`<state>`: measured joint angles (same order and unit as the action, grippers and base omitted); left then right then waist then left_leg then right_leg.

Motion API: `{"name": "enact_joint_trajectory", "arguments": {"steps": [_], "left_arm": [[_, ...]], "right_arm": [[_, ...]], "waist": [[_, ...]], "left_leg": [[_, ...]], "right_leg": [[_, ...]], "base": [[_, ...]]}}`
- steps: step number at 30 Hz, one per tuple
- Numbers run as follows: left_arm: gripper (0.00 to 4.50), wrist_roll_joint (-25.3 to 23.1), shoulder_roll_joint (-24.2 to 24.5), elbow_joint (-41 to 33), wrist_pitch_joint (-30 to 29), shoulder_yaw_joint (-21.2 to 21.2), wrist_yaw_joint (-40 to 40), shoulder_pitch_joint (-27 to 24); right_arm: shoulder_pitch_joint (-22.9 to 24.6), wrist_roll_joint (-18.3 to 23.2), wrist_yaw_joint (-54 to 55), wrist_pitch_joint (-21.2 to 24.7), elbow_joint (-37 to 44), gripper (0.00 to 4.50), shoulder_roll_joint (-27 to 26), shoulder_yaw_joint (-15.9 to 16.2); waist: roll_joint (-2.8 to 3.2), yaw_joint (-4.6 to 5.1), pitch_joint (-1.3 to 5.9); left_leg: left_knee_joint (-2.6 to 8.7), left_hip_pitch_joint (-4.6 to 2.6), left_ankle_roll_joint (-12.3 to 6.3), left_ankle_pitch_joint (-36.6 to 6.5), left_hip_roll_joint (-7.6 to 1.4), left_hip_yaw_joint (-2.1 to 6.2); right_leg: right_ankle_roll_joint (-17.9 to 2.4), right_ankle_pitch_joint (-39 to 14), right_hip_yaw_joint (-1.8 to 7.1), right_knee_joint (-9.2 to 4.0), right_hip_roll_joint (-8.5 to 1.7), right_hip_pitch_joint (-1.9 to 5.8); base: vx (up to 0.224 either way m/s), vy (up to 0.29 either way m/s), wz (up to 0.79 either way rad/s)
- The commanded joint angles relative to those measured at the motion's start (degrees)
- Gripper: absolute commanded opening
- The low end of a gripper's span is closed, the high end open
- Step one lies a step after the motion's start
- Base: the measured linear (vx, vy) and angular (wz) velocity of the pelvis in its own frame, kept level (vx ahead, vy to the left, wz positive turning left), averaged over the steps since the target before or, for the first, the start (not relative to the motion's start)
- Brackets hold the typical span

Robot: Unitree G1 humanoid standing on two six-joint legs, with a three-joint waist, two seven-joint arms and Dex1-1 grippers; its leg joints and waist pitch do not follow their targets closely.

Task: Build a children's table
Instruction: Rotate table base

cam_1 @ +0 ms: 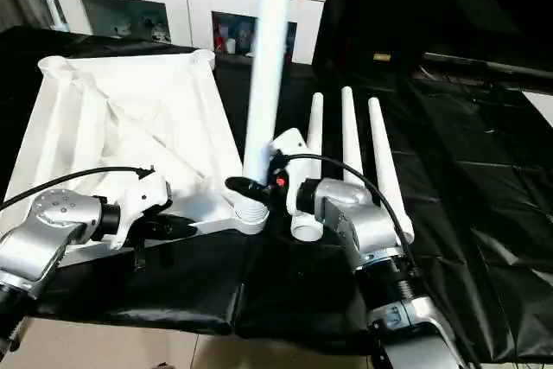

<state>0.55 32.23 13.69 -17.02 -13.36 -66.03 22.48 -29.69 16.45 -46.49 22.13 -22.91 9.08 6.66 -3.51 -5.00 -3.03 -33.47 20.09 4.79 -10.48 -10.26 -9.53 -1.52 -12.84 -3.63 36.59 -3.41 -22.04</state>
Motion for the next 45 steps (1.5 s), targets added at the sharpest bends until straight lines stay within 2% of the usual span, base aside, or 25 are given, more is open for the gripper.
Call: {"name": "enact_joint_trajectory", "arguments": {"steps": [1,2,5,6,7,8,10,11,12,16,18,19,20,21,22,24,25,26,27,28,29,33,41,45], "left_arm": [[0.00,0.4,0.1,0.7,-0.3,-0.5,0.3,0.3],[0.00,0.4,0.1,0.7,-0.3,-0.5,0.3,0.3],[0.00,0.6,-0.2,1.0,-0.3,-0.3,0.6,0.3],[0.00,0.6,-0.3,1.1,-0.3,-0.3,0.6,0.3],[0.00,0.6,-0.4,1.3,-0.2,-0.2,0.8,0.4],[0.00,0.6,-0.4,1.3,-0.1,-0.2,0.8,0.5],[0.00,0.6,-0.6,1.7,-0.1,-0.2,1.0,0.6],[0.00,0.6,-0.7,1.7,-0.1,-0.2,1.1,0.7],[0.00,0.5,-0.7,1.8,0.0,-0.2,1.2,0.8],[0.00,0.5,-0.7,2.0,0.0,-0.4,1.2,0.9],[0.00,0.4,-0.8,2.1,0.1,-0.6,1.2,0.9],[0.00,0.3,-0.8,2.1,0.1,-0.8,1.2,1.0],[0.00,0.3,-0.8,2.1,0.1,-0.8,1.2,1.0],[0.00,0.2,-0.9,2.2,0.1,-0.9,1.3,1.1],[0.00,0.2,-0.9,2.2,0.1,-0.9,1.3,1.1],[0.00,0.2,-0.9,2.2,0.1,-0.9,1.3,1.0],[0.00,0.1,-0.8,2.2,0.2,-1.0,1.4,0.9],[0.00,0.0,-0.8,2.2,0.4,-1.0,1.3,0.8],[0.00,0.0,-0.7,2.2,0.4,-1.0,1.4,0.7],[0.00,0.0,-0.8,2.2,0.3,-1.1,1.4,0.8],[0.00,0.0,-0.8,2.2,0.2,-1.1,1.5,0.8],[0.00,0.0,-0.9,2.0,0.2,-1.2,1.6,0.7],[0.00,-0.1,-1.0,3.1,0.7,-1.4,1.5,1.4],[0.00,-0.1,-0.8,3.3,0.7,-1.5,1.0,1.6]], "right_arm": [[2.5,0.0,0.2,-0.7,-2.0,1.88,0.0,-0.5],[2.5,0.0,0.2,-0.7,-2.0,1.88,0.0,-0.5],[5.1,1.0,0.3,-3.5,-1.6,1.88,-1.0,-2.0],[5.4,1.1,0.3,-3.9,-1.5,1.87,-1.1,-2.2],[7.1,1.6,0.6,-6.2,-1.0,1.87,-2.0,-2.9],[7.2,1.6,0.6,-6.5,-1.0,1.87,-2.1,-2.9],[9.0,0.9,1.3,-10.0,-0.6,1.87,-2.5,-2.8],[9.5,0.5,1.5,-11.1,-0.4,1.87,-2.6,-2.7],[10.2,-0.4,2.0,-12.8,0.0,1.87,-2.6,-2.2],[10.7,-3.3,2.6,-14.1,1.2,1.87,-1.9,0.0],[10.3,-5.1,2.3,-13.7,1.3,1.87,-1.1,1.6],[9.6,-6.5,1.7,-12.5,1.1,1.87,-0.3,3.4],[9.5,-6.7,1.6,-12.4,1.1,1.87,-0.2,3.6],[8.9,-7.6,1.0,-11.7,0.7,1.87,0.5,4.9],[8.6,-7.8,0.7,-11.3,0.5,1.87,0.8,5.4],[8.3,-7.9,0.5,-10.4,0.4,1.87,1.0,5.9],[7.8,-8.1,-0.3,-8.7,0.1,1.87,1.4,6.7],[7.2,-8.1,-0.8,-7.3,-0.3,1.87,1.6,7.2],[6.9,-8.2,-1.1,-6.7,-0.6,1.87,1.6,7.4],[6.5,-8.2,-1.6,-6.2,-1.1,1.87,1.8,7.5],[6.3,-8.1,-1.9,-5.8,-1.3,1.87,1.8,7.5],[5.2,-7.9,-2.3,-4.3,-3.1,1.87,2.0,7.5],[3.5,-8.6,-0.8,-3.9,-7.6,1.87,1.7,6.7],[2.7,-8.6,-1.0,-4.4,-9.1,1.87,1.7,6.3]], "waist": [[1.06,-0.14,3.31],[1.51,-0.23,3.29],[1.79,-0.27,3.33],[1.66,-0.25,3.37],[1.87,-0.29,3.37],[2.12,-0.34,3.39],[2.02,-0.36,3.40],[2.28,-0.37,3.40],[2.17,-0.35,3.38],[2.35,-0.25,3.23],[2.16,-0.17,3.06],[2.27,-0.22,3.05],[2.29,-0.18,3.03],[1.78,-0.07,3.02],[2.11,-0.13,2.98],[2.07,-0.16,3.00],[1.73,-0.18,3.04],[1.83,-0.18,3.02],[1.84,-0.04,3.03],[1.37,-0.07,3.06],[1.56,-0.13,3.04],[1.33,-0.06,3.07],[1.42,-0.01,2.90],[1.43,0.04,2.92]], "left_leg": [[4.04,-0.24,-0.89,-8.8,-3.06,0.82],[4.04,-0.22,-0.76,-9.0,-3.06,0.89],[4.11,-0.25,-0.47,-10.1,-3.07,0.95],[4.10,-0.31,-0.52,-10.1,-3.10,0.90],[4.13,-0.28,-0.46,-10.1,-3.07,0.99],[4.08,-0.27,-0.48,-10.2,-3.09,0.94],[4.09,-0.22,-0.57,-10.2,-3.09,0.95],[4.11,-0.24,-0.61,-10.4,-3.02,1.01],[4.15,-0.25,-0.65,-10.6,-3.06,0.97],[4.32,-0.31,-0.55,-11.9,-3.06,1.05],[4.43,-0.31,-0.32,-12.8,-3.05,1.05],[4.45,-0.35,-0.29,-13.1,-3.09,1.08],[4.47,-0.38,-0.21,-13.4,-3.07,1.09],[4.47,-0.36,-0.32,-13.2,-3.09,1.02],[4.48,-0.37,-0.35,-13.2,-3.08,1.07],[4.46,-0.33,-0.45,-13.1,-3.09,1.07],[4.40,-0.31,-0.63,-12.7,-3.10,1.05],[4.41,-0.31,-0.70,-12.6,-3.08,1.05],[4.47,-0.33,-0.73,-12.6,-3.07,1.08],[4.35,-0.26,-0.95,-12.1,-3.10,1.03],[4.39,-0.32,-0.92,-12.1,-3.14,0.98],[4.48,-0.39,-0.66,-12.7,-3.18,1.02],[4.82,-0.61,0.68,-17.0,-3.27,1.29],[4.89,-0.69,0.97,-18.1,-3.31,1.36]], "right_leg": [[-11.9,-3.5,3.40,-4.25,-5.08,2.70],[-12.0,-3.4,3.42,-4.21,-5.17,2.69],[-12.3,-3.4,3.42,-4.28,-5.17,2.75],[-12.3,-3.2,3.41,-4.36,-5.14,2.74],[-12.6,-2.8,3.36,-4.25,-5.11,2.78],[-12.6,-2.5,3.41,-4.29,-5.18,2.73],[-12.9,-1.6,3.35,-4.20,-5.13,2.75],[-13.0,-2.0,3.35,-4.23,-5.11,2.81],[-12.9,-2.3,3.35,-4.36,-5.13,2.79],[-12.4,-4.7,3.34,-4.59,-5.00,2.71],[-12.0,-6.7,3.37,-4.79,-4.96,2.66],[-11.7,-7.5,3.44,-4.79,-5.03,2.67],[-11.5,-8.3,3.44,-4.89,-5.01,2.64],[-11.4,-8.4,3.45,-4.94,-4.97,2.64],[-11.3,-8.7,3.47,-4.88,-4.99,2.54],[-11.2,-8.8,3.54,-4.92,-5.06,2.59],[-11.1,-8.7,3.56,-4.89,-5.12,2.60],[-11.1,-8.7,3.55,-4.90,-5.08,2.59],[-11.2,-8.6,3.47,-4.86,-4.92,2.58],[-11.1,-8.7,3.53,-4.81,-5.10,2.59],[-11.0,-8.8,3.55,-4.93,-5.15,2.47],[-11.0,-8.9,3.48,-4.91,-5.07,2.39],[-9.5,-15.5,3.54,-5.57,-5.27,2.08],[-9.3,-16.4,3.59,-5.66,-5.27,1.92]], "base": [[0.000,0.000,0.00],[0.000,0.000,0.00],[0.000,0.000,0.00],[0.000,0.000,0.00],[0.000,0.000,0.00],[0.000,0.000,0.00],[0.000,0.000,0.00],[0.000,0.000,0.00],[0.000,0.000,0.00],[0.000,0.000,0.00],[0.000,0.000,0.00],[0.000,0.000,0.00],[0.000,0.000,0.00],[0.000,0.000,0.00],[0.000,0.000,0.00],[0.000,0.000,0.00],[0.000,0.000,0.00],[0.000,0.000,0.00],[0.000,0.000,0.00],[0.000,0.000,0.00],[0.000,0.000,0.00],[0.000,0.000,0.00],[0.000,0.000,0.00],[0.000,0.000,0.00]]}}
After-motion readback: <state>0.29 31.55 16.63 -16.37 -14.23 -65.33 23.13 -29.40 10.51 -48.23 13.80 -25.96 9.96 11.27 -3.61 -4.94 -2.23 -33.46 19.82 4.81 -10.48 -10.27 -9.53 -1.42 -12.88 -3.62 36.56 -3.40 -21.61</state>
